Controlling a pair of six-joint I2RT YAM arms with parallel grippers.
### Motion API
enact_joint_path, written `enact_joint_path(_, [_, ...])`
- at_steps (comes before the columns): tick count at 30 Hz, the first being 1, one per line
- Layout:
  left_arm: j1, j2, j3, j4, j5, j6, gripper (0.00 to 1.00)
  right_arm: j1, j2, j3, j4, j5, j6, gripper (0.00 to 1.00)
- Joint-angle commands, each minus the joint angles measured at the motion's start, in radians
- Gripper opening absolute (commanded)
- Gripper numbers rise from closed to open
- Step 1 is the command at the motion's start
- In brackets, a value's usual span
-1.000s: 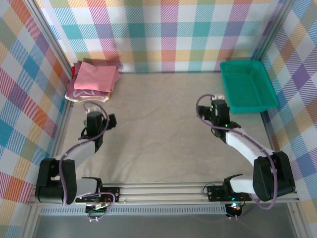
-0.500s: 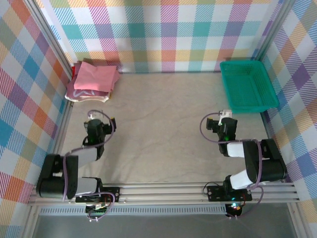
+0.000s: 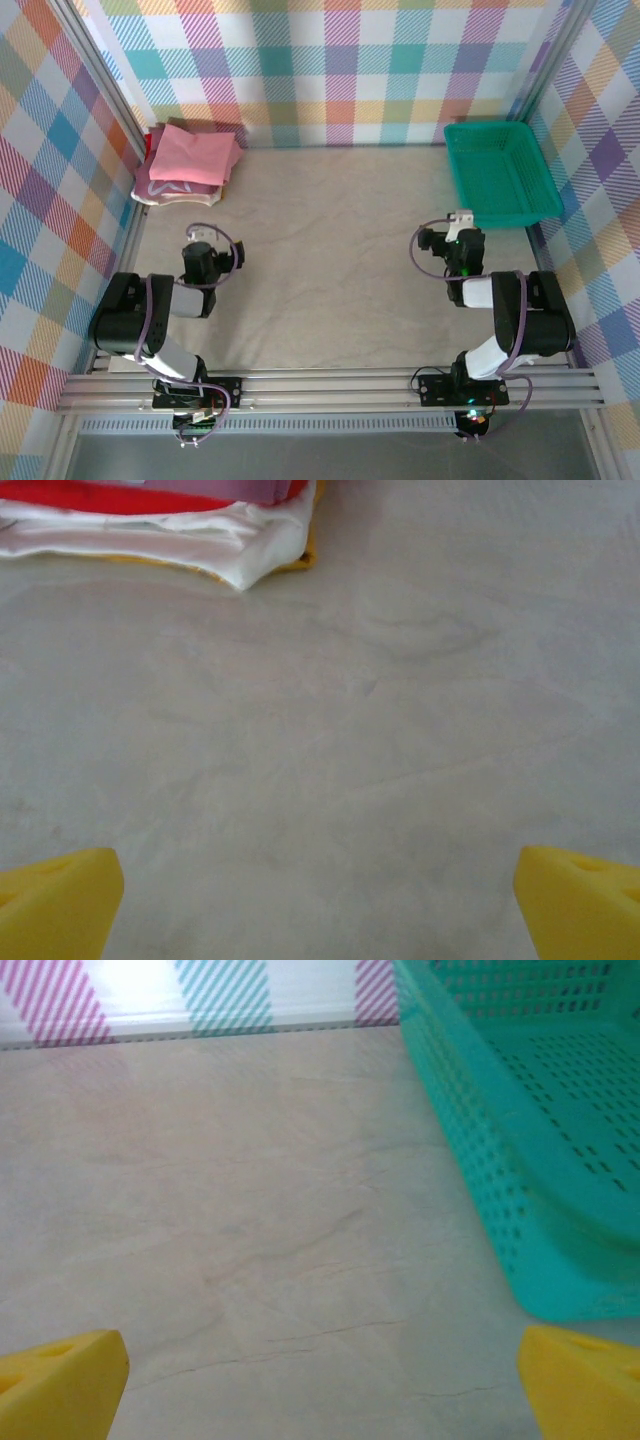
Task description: Fold and stack the t-shirts
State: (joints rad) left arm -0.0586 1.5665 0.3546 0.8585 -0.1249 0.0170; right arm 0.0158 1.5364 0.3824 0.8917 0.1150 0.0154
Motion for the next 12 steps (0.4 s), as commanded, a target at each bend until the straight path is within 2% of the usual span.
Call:
enact_joint_path(1, [-0.006, -0.003, 0.063, -0.047, 0.011, 0.001, 1.00, -0.004, -0.006, 0.010, -0.032, -0.037, 0.025, 1.00])
enact_joint_path(12, [-0.009, -0.006, 0.055, -0.037, 0.008, 0.002, 1.00, -0.001, -0.004, 0.022, -0.048, -0.080, 0.003, 1.00])
